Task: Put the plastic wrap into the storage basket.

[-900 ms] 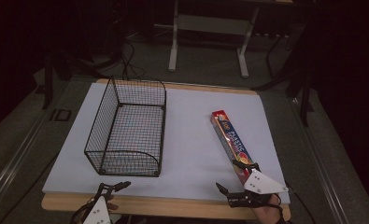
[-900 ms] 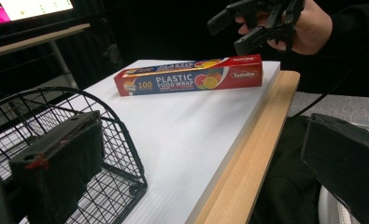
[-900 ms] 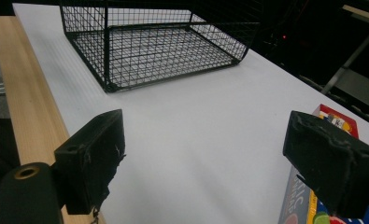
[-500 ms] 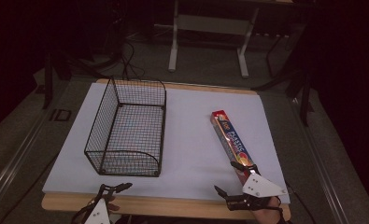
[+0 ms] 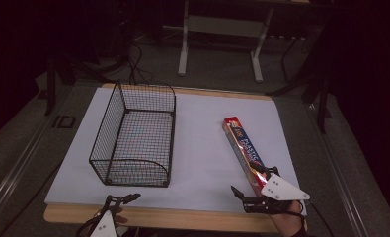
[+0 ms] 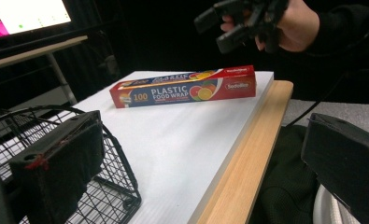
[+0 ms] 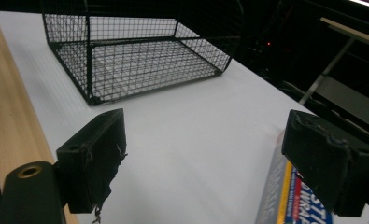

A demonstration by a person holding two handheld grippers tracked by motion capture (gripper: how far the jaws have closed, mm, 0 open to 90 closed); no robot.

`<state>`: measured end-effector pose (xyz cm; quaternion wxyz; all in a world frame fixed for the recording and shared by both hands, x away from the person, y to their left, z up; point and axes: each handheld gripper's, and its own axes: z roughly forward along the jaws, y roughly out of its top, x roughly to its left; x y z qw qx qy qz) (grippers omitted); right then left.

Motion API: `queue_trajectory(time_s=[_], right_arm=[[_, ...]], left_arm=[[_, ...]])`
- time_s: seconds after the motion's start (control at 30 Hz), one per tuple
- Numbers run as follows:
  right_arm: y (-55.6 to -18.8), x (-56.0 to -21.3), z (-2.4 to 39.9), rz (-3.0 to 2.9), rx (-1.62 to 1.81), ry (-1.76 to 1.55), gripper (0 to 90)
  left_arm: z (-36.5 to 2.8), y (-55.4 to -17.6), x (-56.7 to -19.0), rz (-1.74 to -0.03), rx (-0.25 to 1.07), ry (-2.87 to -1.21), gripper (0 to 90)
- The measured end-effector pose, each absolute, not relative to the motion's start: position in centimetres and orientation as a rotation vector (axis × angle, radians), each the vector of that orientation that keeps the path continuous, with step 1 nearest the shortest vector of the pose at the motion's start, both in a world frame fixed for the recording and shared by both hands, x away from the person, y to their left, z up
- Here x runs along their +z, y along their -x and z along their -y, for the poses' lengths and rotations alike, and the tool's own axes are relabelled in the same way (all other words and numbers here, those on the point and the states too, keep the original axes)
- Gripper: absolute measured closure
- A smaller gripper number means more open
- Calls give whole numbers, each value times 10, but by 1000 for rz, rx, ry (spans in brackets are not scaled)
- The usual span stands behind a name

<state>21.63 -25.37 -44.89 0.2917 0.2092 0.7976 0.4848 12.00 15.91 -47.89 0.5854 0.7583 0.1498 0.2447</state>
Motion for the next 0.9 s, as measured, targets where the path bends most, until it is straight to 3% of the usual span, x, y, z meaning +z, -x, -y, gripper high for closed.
queue_trajectory(time_s=[0.9], right_arm=[[-290,-440,272,-2136,1102,-797,129]], left_arm=[[-155,-120,-480,-347,548,-1767,0]])
